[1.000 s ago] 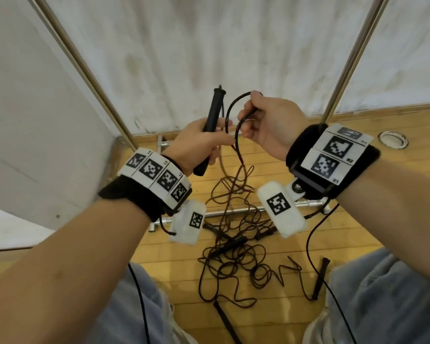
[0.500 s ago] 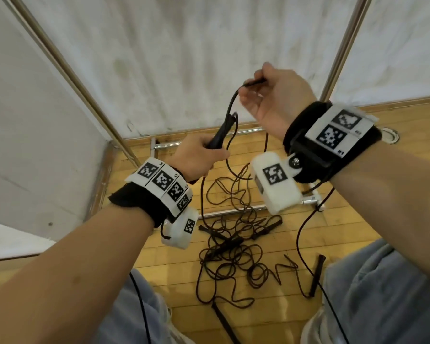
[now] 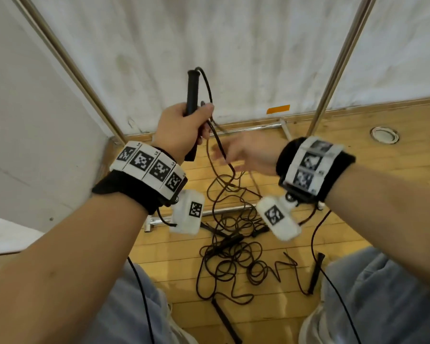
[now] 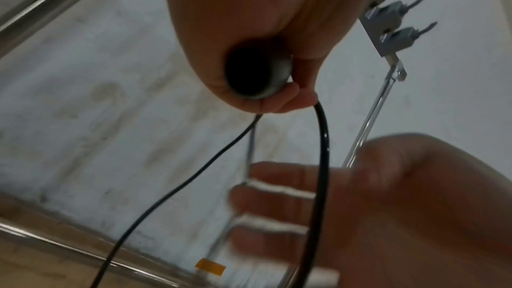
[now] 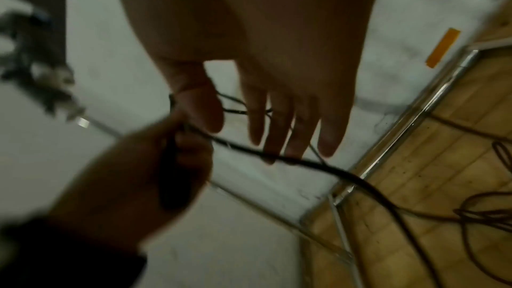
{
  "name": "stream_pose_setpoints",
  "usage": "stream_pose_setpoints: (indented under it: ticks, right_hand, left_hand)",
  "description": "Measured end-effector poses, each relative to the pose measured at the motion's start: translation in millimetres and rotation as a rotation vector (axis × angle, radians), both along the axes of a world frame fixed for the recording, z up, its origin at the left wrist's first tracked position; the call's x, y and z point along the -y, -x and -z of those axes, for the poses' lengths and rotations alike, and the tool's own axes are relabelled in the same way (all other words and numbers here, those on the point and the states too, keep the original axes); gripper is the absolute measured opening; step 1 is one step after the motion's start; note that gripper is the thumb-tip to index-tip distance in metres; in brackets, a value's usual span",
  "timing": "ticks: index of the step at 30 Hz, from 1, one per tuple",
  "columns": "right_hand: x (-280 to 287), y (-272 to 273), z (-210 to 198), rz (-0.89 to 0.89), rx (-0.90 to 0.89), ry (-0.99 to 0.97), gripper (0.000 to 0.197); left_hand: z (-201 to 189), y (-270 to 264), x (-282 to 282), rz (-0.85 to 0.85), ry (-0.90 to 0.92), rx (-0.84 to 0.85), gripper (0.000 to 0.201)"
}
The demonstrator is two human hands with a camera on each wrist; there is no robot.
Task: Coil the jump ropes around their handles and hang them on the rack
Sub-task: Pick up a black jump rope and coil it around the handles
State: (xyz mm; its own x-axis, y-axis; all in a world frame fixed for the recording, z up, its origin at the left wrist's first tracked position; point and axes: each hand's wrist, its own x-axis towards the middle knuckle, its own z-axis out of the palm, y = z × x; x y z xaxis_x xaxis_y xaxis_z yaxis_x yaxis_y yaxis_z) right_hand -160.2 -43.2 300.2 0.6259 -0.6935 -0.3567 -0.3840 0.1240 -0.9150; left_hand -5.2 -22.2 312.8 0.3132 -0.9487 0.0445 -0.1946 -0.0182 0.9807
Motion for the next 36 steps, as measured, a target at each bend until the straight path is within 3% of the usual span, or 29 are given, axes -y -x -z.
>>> stream_pose_setpoints:
  ticks: [2, 5, 7, 9, 12, 16, 21, 25, 29, 34, 36]
  right_hand:
    - [-15, -11, 18, -0.239, -0.220, 0.137, 0.024]
    - [-32, -15, 47, -0.386, -0.481, 0.233, 0.029]
    - [-37, -14, 59, -0.436, -0.558, 0.261, 0.028]
    - [-33, -12, 57, -0.383, -0.482, 0.219, 0.028]
    - [-16, -11, 28, -0.085, -0.163, 0.100, 0.026]
    - [8, -6, -18, 0.316, 0.269, -0.045, 0.029]
    - [15, 2, -40, 0.442, 0.495, -0.208, 0.030]
    - [24, 6, -50, 0.596, 0.650, -0.244, 0.029]
    - [43, 22, -66, 0.787, 0.880, -0.273, 0.028]
    - [50, 34, -62, 0.938, 0.881, -0.288, 0.027]
    - [37, 31, -45, 0.831, 0.745, -0.404, 0.012]
  left_hand:
    - [-8, -3, -1, -0.027, 0.041, -0.062, 0.022]
    - [-19, -14, -3, -0.066, 0.111, -0.136, 0.019]
    - [-24, -23, -5, -0.108, 0.144, -0.169, 0.018]
    - [-24, -31, -6, -0.178, 0.159, -0.141, 0.021]
    - [-18, -34, -7, -0.259, 0.072, -0.023, 0.039]
    - [-13, -25, -11, -0.091, -0.163, -0.069, 0.059]
    - [0, -7, -18, 0.332, -0.193, 0.163, 0.041]
    - [1, -5, -16, 0.384, -0.199, 0.090, 0.024]
    - [12, 1, -18, 0.465, -0.291, 0.193, 0.025]
    - [11, 4, -15, 0.300, -0.174, 0.143, 0.025]
    - [5, 1, -13, 0.190, -0.096, 0.043, 0.025]
